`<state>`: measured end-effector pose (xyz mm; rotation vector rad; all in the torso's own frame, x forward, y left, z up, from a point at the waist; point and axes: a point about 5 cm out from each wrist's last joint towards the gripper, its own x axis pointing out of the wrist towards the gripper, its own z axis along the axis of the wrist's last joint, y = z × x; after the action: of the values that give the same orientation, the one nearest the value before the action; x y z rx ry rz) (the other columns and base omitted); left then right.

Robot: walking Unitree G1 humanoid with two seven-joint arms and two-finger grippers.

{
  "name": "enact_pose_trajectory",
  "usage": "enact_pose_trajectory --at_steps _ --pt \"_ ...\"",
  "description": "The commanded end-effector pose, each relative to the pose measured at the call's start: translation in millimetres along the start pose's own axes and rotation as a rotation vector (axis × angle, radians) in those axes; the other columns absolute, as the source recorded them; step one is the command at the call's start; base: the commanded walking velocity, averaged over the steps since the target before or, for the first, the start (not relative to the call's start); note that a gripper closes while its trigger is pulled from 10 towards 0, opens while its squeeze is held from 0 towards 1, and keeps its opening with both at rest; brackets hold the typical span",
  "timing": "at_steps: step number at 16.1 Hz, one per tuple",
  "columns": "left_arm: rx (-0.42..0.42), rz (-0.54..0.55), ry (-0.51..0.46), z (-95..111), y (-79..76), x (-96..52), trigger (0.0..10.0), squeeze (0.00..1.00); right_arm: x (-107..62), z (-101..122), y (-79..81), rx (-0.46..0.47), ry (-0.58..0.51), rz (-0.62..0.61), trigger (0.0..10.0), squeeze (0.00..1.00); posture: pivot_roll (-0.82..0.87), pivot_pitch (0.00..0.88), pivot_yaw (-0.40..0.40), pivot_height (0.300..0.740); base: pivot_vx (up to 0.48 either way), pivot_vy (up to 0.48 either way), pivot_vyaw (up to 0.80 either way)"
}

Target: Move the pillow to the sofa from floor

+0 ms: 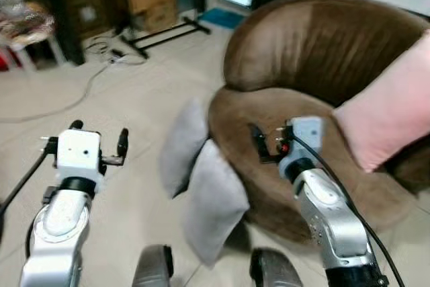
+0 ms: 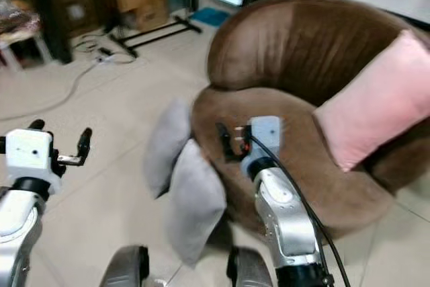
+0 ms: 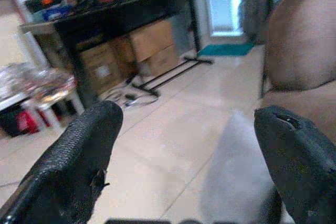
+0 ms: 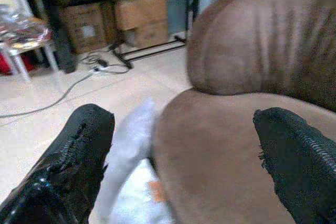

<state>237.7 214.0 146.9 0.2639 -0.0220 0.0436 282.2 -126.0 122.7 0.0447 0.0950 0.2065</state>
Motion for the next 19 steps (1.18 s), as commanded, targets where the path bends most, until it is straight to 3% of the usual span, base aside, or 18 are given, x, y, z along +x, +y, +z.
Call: enact_pose_trajectory --at_steps 1,8,19 --pt "-0.005 -0.029 -0.009 1.1 -6.9 -0.3 10.0 0.67 -3.0 -1.5 -11.3 -0.012 0.002 -0.042 10.0 0.0 0.02 0.0 -0.025 0.6 0.277 0.0 0.0" --pt "-0.01 -0.038 -0.018 0.1 -8.6 -0.7 10.0 0.67 -1.7 -3.5 -9.1 -0.008 0.007 -0.019 10.0 0.0 0.02 0.0 -0.032 0.6 0.273 0.0 0.0" --pt "0.009 -0.038 -0.01 -1.4 -11.4 -1.3 10.0 0.62 -3.2 -6.6 -7.5 -0.012 0.015 -0.006 10.0 0.0 0.02 0.0 -0.03 0.515 0.0 0.0 0.0"
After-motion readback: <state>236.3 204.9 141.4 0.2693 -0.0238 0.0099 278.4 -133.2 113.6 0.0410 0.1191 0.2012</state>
